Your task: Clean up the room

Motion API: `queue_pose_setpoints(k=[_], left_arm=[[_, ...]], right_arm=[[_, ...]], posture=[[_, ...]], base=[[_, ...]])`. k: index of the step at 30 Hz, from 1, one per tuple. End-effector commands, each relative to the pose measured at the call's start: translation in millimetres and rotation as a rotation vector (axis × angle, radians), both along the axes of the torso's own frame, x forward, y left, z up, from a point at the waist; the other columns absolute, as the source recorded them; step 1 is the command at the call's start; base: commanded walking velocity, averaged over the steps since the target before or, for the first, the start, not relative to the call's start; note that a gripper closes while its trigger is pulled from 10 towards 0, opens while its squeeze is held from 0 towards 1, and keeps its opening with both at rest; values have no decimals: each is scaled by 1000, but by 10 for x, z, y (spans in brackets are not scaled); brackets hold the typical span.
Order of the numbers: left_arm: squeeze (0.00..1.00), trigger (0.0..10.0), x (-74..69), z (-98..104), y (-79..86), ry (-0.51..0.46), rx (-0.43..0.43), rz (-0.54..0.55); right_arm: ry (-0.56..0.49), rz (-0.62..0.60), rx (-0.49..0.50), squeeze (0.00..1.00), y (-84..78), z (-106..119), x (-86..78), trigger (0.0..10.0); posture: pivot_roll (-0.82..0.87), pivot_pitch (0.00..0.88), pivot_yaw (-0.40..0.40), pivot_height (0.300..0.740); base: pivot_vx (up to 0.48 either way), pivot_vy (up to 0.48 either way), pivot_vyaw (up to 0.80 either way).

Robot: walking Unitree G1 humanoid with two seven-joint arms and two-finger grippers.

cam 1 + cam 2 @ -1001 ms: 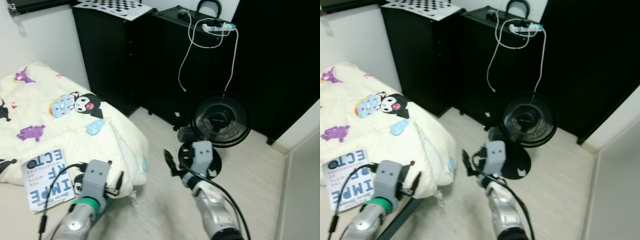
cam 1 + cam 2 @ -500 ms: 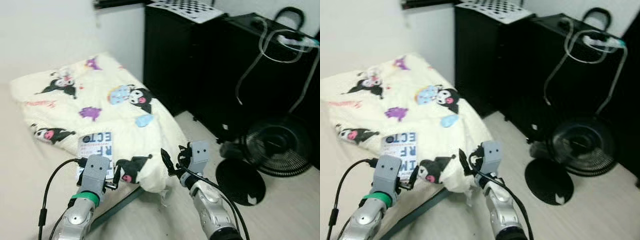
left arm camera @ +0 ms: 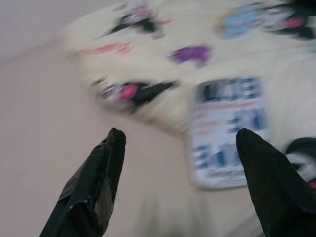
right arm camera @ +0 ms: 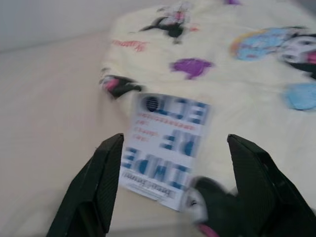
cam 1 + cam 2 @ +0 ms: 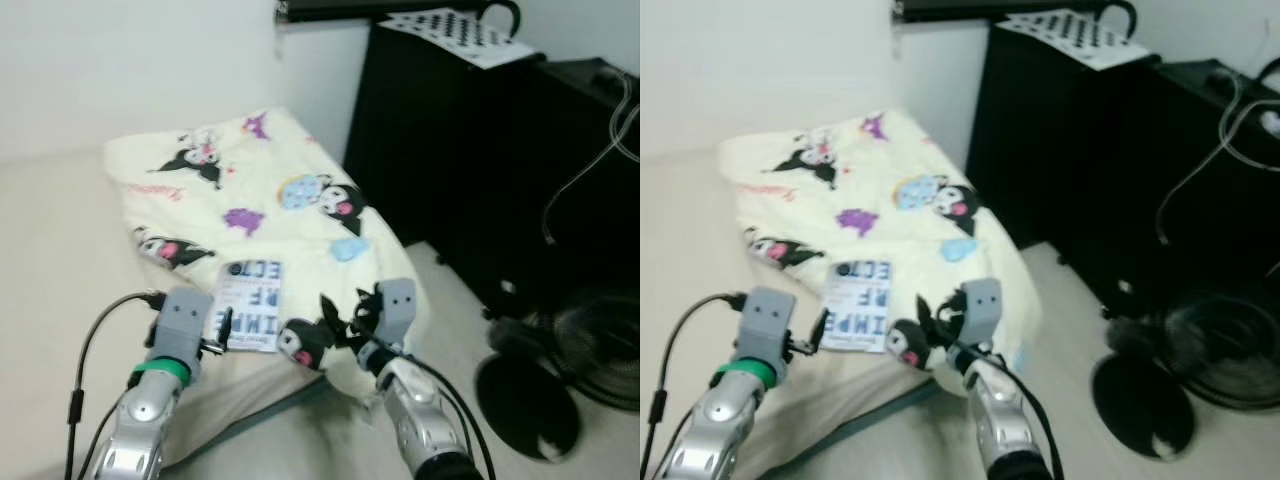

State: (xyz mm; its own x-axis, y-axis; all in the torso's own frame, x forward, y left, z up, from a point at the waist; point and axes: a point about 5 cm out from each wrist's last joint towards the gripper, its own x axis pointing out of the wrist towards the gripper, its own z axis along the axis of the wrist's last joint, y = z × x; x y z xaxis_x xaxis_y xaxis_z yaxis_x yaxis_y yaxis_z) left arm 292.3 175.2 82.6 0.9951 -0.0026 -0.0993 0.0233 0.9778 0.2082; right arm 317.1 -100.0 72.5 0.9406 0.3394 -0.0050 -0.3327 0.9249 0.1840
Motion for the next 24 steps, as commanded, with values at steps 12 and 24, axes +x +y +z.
queue_pose_setpoints(k=[12, 24], left_arm=[[0, 10000, 44, -84, -15, 45, -6, 10], [0, 10000, 42, -119, -21, 55, -6, 7]], right_arm=[[5, -57, 17, 0, -119, -23, -3, 10000], [8, -63, 6, 0, -142, -52, -24, 10000]], posture=[[60, 67, -11, 740], [54, 72, -13, 740]], base=[[453, 0, 0], [74, 0, 0]])
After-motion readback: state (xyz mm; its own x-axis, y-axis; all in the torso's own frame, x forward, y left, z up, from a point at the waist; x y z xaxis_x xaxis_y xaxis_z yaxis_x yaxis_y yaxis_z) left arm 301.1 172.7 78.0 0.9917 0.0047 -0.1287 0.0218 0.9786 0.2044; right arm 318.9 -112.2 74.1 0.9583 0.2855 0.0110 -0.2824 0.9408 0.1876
